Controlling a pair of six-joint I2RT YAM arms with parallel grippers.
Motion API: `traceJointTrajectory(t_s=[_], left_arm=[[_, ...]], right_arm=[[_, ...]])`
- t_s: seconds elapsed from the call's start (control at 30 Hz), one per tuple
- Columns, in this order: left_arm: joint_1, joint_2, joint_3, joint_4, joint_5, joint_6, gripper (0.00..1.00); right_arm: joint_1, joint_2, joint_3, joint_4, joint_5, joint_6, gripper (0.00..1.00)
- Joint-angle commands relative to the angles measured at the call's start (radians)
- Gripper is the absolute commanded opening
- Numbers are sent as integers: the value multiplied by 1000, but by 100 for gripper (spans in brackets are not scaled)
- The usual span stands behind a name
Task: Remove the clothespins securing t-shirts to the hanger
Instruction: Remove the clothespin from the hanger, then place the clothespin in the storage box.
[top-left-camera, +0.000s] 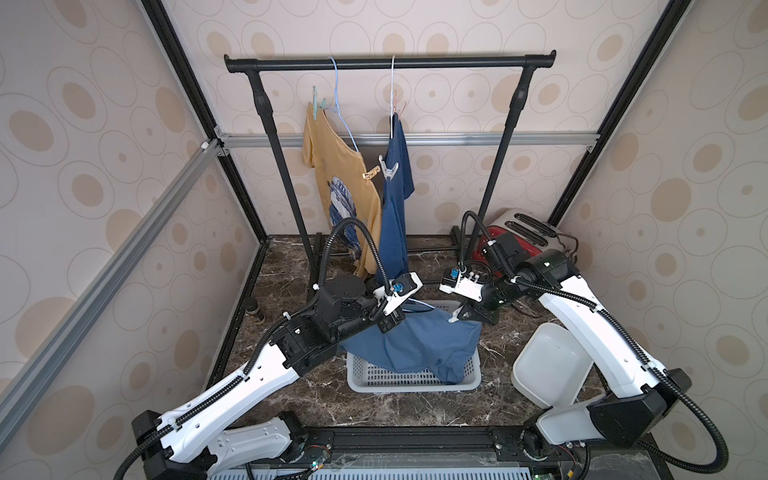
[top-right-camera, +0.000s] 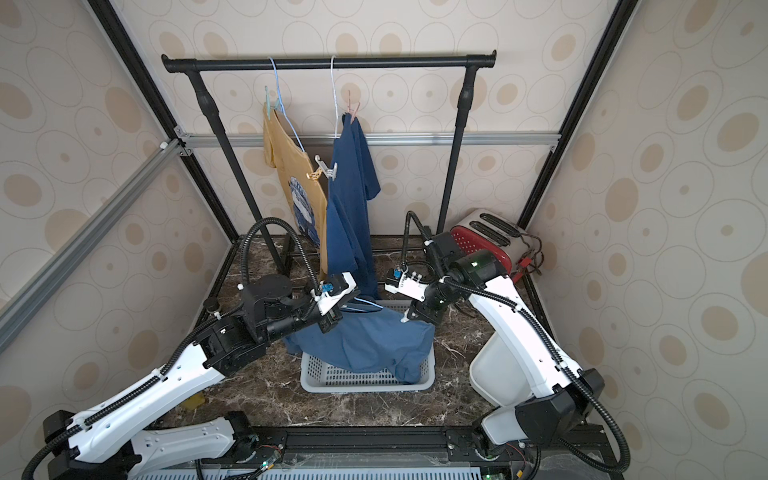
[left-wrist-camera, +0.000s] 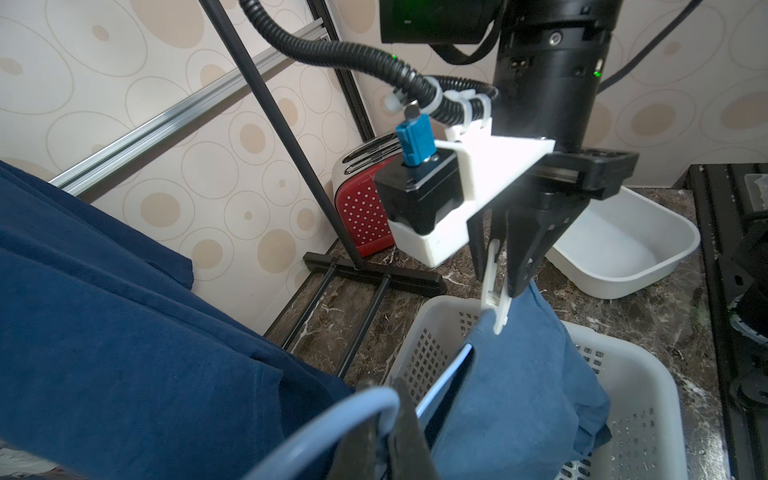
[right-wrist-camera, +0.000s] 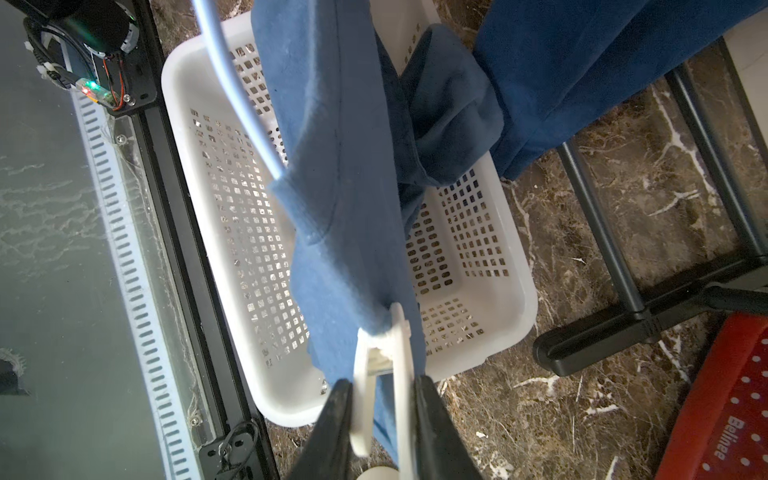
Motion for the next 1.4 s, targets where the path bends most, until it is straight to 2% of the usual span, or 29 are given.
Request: traceJointTrajectory(t_s=[0.0, 0.5, 0.77, 0.9, 0.97, 1.13, 1.37], left_arm=[[-2, 4, 24, 22, -9, 28, 0], [-1, 36, 11, 31, -13, 32, 0], [-1, 52, 16, 34, -19, 33, 0], [-2, 57, 14, 37, -14, 36, 0], [-2, 58, 14, 39, -6, 36, 0], [-1, 83, 22, 52, 34, 35, 0], [-1, 96, 20, 88, 72, 30, 0]], right_arm=[[9, -7, 18, -19, 4, -26, 24], [-35, -96, -40, 48, 47, 10, 23], [-140, -196, -185, 72, 206, -11, 23], [-203, -279, -274, 68, 295, -29, 24], [-283, -324, -318, 62, 347, -46, 24], [-474, -430, -446, 112, 381, -99, 26], [-584, -347, -535, 176, 462, -98, 24]])
